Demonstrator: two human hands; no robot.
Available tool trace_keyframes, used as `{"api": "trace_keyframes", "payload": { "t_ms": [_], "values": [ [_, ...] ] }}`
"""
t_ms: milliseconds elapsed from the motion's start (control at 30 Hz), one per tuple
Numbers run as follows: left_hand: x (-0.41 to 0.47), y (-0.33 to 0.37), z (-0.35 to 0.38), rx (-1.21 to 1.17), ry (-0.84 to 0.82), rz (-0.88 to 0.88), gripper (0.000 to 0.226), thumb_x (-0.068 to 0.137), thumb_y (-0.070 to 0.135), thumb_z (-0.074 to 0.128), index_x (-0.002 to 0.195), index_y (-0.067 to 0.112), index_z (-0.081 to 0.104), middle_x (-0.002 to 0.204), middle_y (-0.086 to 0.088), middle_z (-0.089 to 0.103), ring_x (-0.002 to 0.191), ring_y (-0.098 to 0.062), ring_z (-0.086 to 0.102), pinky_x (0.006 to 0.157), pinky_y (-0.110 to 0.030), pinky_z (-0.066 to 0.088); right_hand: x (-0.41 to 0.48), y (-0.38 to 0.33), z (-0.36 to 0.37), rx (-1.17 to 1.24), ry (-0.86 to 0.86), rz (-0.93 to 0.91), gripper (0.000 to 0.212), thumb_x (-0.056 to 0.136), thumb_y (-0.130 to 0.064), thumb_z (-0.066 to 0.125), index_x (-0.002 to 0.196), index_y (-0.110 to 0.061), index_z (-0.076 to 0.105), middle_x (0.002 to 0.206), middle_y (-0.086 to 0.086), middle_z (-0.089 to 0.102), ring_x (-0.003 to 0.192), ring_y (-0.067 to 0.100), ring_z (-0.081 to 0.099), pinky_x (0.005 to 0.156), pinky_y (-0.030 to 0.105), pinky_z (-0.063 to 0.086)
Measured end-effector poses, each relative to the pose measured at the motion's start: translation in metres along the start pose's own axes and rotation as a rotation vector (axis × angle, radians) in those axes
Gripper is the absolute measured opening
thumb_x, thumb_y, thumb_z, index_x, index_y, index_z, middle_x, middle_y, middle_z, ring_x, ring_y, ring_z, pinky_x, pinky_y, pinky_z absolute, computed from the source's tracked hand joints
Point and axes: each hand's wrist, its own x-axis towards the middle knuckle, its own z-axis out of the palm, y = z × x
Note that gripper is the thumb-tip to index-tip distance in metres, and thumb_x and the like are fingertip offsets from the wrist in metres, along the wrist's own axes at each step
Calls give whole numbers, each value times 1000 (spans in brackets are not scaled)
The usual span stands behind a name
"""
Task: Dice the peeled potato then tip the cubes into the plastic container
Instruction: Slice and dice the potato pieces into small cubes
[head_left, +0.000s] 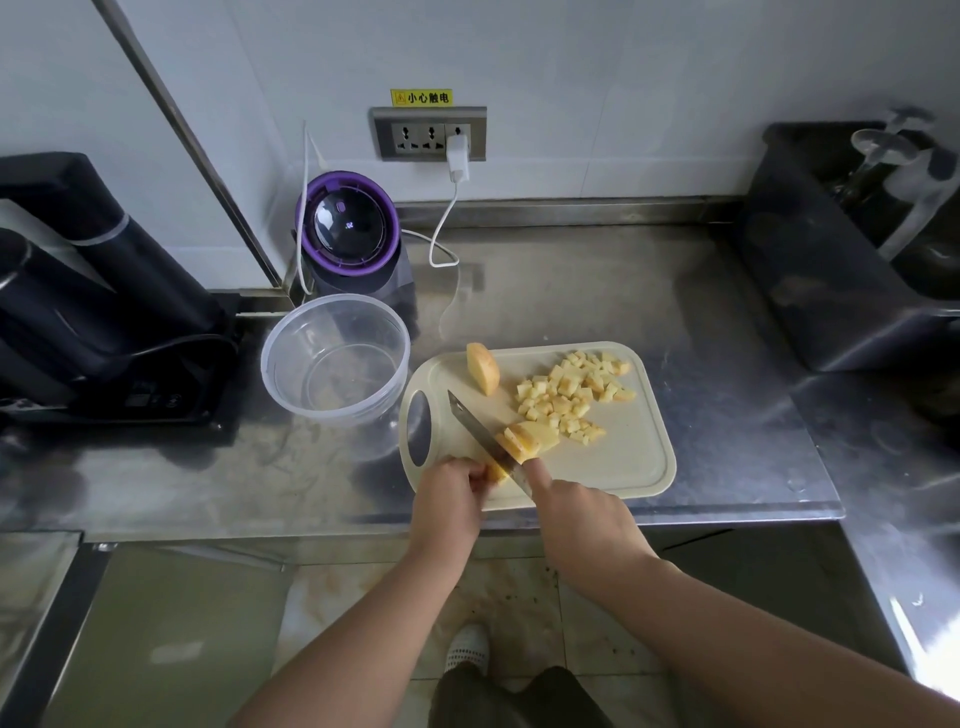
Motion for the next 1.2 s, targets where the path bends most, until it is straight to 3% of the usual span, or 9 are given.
{"api": "trace_keyframes", "payload": {
  "t_ms": [167,467,767,967,1200],
  "values": [
    [-1,1,1,15,26,-5,21,90,25,65,97,7,74,93,-5,70,83,-19,65,68,-24,47,-5,-2,0,20,-12,14,62,92,2,50,140,-20,17,88,4,59,74,19,63,67,32,56],
    [0,-4,4,18,18,-17,17,88,26,67,89,12,77,89,-1,71,79,-14,65,66,-19,47,0,-6,4,3,-34,7,59,93,1,49,140,-18,19,77,0,50,74,18,63,62,29,52],
    [3,-8,8,21,4,-12,14,87,23,69,88,11,76,90,-1,71,78,-14,67,70,-30,55,8,-6,9,-16,-39,-9,64,93,2,50,144,-18,16,77,1,48,78,21,65,69,32,56],
    [4,-11,10,-11,-7,-40,16,89,22,64,89,9,74,88,-3,71,72,-17,66,66,-36,56,20,-11,14,-45,-61,-6,55,97,-2,48,141,-17,19,89,4,54,83,21,65,72,32,55],
    [3,-9,9,-1,5,-20,16,87,23,68,90,9,75,92,-4,70,79,-17,67,72,-29,54,14,-5,9,3,-37,-11,61,93,1,47,143,-19,17,79,0,50,75,21,63,71,34,57]
  ]
}}
